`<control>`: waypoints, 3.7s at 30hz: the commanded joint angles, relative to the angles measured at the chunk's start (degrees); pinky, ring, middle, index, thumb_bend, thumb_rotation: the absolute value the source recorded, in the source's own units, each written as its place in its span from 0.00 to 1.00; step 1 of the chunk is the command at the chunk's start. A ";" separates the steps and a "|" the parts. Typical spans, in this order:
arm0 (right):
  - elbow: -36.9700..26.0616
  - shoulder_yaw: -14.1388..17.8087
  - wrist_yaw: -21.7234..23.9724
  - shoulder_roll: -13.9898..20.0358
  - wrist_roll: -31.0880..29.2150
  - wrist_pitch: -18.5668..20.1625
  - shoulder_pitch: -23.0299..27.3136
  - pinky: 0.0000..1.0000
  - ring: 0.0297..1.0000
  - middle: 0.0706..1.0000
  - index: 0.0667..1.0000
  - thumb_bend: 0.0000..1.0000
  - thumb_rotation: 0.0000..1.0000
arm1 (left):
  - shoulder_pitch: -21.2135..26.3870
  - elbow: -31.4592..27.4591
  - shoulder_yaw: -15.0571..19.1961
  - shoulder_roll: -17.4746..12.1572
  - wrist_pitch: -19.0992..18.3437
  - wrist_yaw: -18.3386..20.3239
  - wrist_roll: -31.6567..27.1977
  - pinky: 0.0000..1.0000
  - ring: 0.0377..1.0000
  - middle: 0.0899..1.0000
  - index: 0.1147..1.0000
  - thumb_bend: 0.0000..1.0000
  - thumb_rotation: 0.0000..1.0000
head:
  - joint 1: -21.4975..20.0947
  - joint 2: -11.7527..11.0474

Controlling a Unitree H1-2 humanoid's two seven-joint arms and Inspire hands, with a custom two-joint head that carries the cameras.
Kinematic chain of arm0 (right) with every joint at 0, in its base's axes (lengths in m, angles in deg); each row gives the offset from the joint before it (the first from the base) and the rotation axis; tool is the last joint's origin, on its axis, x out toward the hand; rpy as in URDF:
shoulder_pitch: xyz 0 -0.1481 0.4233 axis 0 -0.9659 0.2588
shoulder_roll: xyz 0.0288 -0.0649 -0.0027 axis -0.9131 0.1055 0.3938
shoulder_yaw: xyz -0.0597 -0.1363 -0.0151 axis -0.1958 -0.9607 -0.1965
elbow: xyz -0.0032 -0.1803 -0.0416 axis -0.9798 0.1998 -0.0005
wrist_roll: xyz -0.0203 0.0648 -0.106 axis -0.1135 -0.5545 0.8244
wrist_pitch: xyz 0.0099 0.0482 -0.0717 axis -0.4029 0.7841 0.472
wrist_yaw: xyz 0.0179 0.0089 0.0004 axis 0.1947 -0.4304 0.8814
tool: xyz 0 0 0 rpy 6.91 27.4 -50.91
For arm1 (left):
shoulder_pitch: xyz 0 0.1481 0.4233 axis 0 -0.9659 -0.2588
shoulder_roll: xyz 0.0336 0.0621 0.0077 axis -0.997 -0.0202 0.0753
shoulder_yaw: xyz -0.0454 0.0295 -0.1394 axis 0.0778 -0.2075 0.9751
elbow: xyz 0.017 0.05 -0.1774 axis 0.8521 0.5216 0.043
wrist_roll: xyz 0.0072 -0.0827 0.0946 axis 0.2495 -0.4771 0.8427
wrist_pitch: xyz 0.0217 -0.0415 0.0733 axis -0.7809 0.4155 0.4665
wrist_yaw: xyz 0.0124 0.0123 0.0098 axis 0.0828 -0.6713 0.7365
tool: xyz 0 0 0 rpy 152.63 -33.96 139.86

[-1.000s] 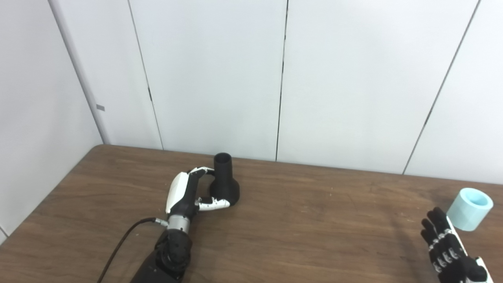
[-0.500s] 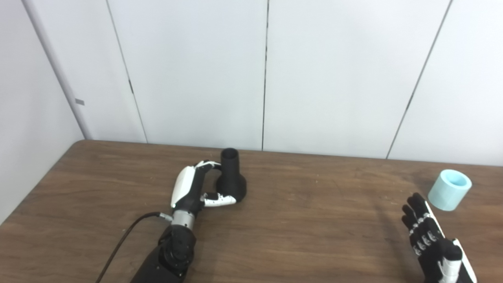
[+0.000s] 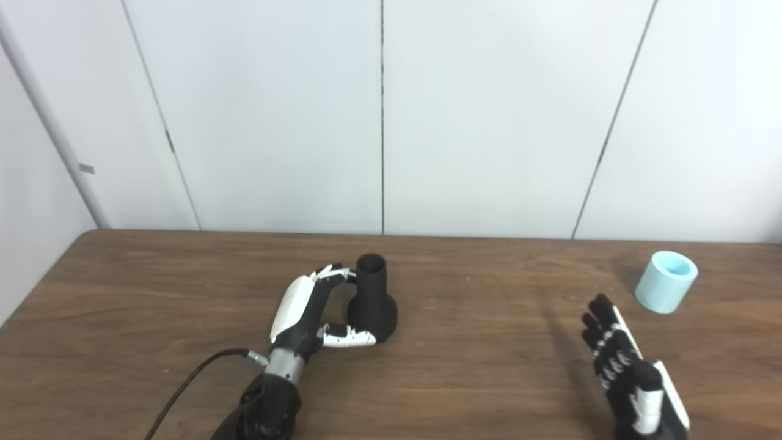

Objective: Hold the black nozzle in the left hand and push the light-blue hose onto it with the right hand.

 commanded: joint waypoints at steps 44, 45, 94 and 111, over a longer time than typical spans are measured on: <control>-6.18 -1.77 -2.77 -2.46 3.70 5.59 -0.22 1.00 1.00 1.00 1.00 0.78 1.00 | -7.90 -8.29 -4.95 0.45 -1.21 13.08 2.09 1.00 0.93 0.77 0.41 0.52 0.07 | -5.79 2.35; -5.98 -1.83 -2.75 -2.46 3.78 5.43 -0.19 1.00 1.00 1.00 1.00 0.78 1.00 | -7.83 -8.11 -5.07 0.25 -1.00 13.02 2.29 1.00 0.93 0.77 0.41 0.52 0.07 | -6.09 2.16; -7.17 -1.60 -9.40 -2.94 16.38 1.02 2.76 0.87 0.84 0.83 0.79 0.78 0.89 | -6.14 11.92 -2.15 -1.83 16.37 7.77 0.97 1.00 0.93 0.78 0.42 0.52 0.08 | -16.16 -8.77; -8.63 6.81 -12.10 10.70 23.77 5.87 19.98 0.67 0.78 0.78 0.77 0.90 0.77 | -6.53 13.92 -4.81 -1.25 17.36 7.67 2.57 1.00 0.94 0.78 0.42 0.52 0.08 | -16.62 -9.94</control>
